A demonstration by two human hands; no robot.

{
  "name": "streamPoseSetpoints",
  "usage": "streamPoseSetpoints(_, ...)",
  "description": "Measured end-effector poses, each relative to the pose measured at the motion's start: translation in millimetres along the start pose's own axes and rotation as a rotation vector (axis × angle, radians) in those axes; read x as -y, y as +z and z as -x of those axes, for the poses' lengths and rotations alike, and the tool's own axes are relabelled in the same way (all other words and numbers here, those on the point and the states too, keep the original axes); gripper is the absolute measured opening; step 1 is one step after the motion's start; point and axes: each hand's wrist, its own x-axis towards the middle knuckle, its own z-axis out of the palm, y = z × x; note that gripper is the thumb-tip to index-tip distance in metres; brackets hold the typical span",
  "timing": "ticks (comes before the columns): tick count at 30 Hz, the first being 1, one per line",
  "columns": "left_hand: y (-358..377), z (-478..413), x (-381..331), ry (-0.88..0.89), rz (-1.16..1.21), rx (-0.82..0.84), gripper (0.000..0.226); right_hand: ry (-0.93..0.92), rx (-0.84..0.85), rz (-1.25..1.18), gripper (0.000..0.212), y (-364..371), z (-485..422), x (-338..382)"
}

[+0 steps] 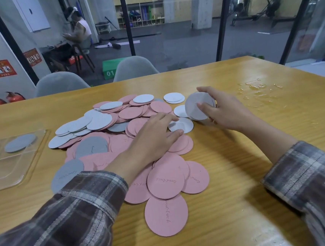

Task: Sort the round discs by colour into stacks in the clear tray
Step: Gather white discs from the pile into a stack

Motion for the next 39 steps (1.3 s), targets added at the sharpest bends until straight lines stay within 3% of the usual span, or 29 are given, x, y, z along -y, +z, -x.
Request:
streamPoseSetpoints(4, -1, -1, 1, -0.004, -0.034, 0.006, 0.042, 0.004, 0.008, -0.006, 0.049, 2, 0, 2)
streamPoseSetpoints(11, -1, -3, 4, 0.000, 0.140, 0.001, 0.017, -0.005, 0.013, -0.003, 0.048, 2, 0, 2)
streamPoseSetpoints(19, -1, -6, 2, 0.053, 0.044, 0.046, 0.007, 0.022, 0.005, -0.044, 0.048, 2, 0, 1)
streamPoseSetpoints(23, -4, -18, -8, 0.025, 0.000, 0.040, 0.022, 0.028, -0.001, -0.026, 0.048, 2, 0, 0)
streamPoseSetpoints(29, -8, -27, -15, -0.090, 0.054, 0.089, 0.024, 0.017, -0.013, -0.036, 0.048, 2, -1, -2)
streamPoseSetpoints(34, -8, -29, -15, -0.091, 0.172, 0.080, 0.034, 0.057, -0.013, -0.087, 0.048, 2, -3, -2)
streamPoseSetpoints(39, -11, -25, -17, -0.064, 0.378, -0.044, 0.038, 0.058, 0.010, -0.114, 0.048, 3, -3, -3)
